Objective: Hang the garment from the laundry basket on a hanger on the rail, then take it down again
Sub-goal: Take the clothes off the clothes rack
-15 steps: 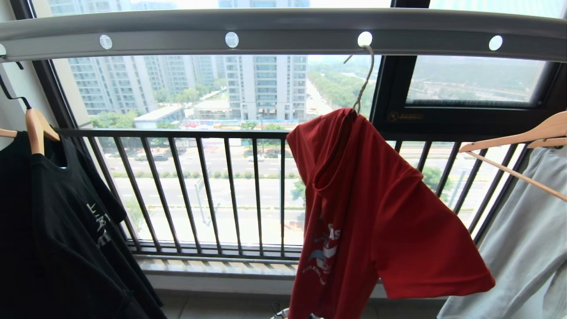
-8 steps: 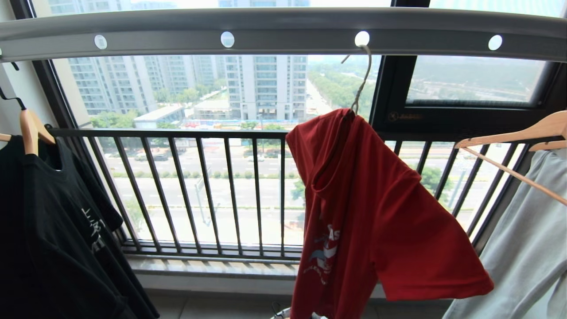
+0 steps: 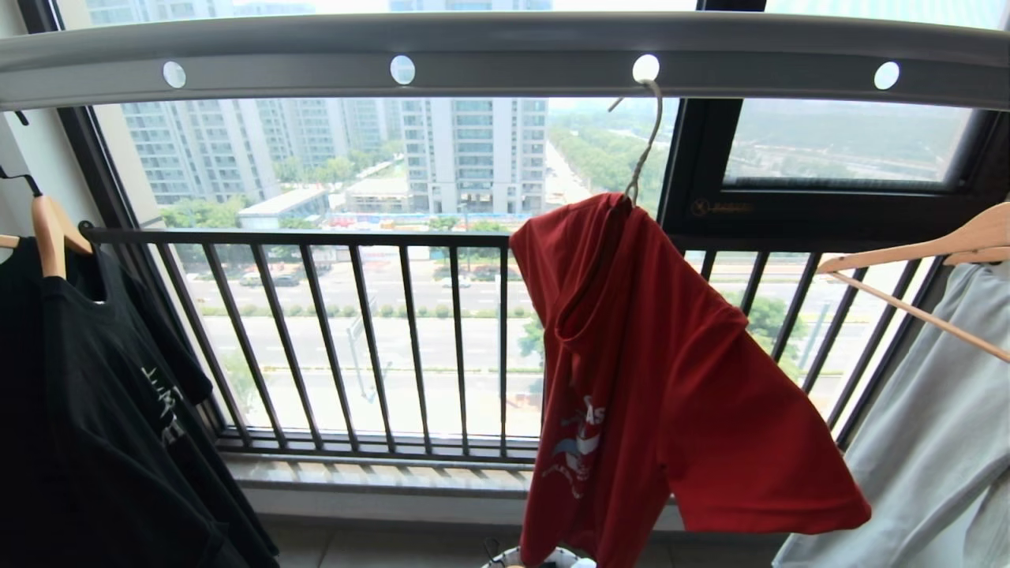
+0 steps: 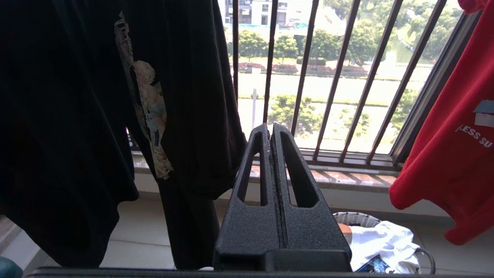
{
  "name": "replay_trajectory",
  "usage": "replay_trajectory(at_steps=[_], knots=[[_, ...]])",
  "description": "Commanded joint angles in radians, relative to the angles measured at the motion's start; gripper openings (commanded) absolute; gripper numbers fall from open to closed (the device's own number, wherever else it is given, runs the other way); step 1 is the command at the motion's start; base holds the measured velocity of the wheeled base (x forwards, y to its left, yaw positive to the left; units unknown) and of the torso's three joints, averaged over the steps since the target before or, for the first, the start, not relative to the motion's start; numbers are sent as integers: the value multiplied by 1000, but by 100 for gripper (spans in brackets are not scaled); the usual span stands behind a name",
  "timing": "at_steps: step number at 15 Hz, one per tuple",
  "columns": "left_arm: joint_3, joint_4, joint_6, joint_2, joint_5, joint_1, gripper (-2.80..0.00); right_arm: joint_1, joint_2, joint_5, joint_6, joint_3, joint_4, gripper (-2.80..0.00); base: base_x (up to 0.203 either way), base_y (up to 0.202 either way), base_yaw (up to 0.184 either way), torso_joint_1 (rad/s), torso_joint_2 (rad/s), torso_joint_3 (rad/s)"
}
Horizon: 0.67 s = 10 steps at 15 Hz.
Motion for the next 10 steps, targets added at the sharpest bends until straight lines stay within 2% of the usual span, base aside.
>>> replay_trajectory(at_steps=[1,10], knots=[[1,-1,-1,0,0,0,-280,0,1,1,-3,0,0,-280,0,0,0,0,0,0],[2,0,-1,0,0,0,-280,0,3,1,2,0,2,-280,0,0,0,0,0,0]])
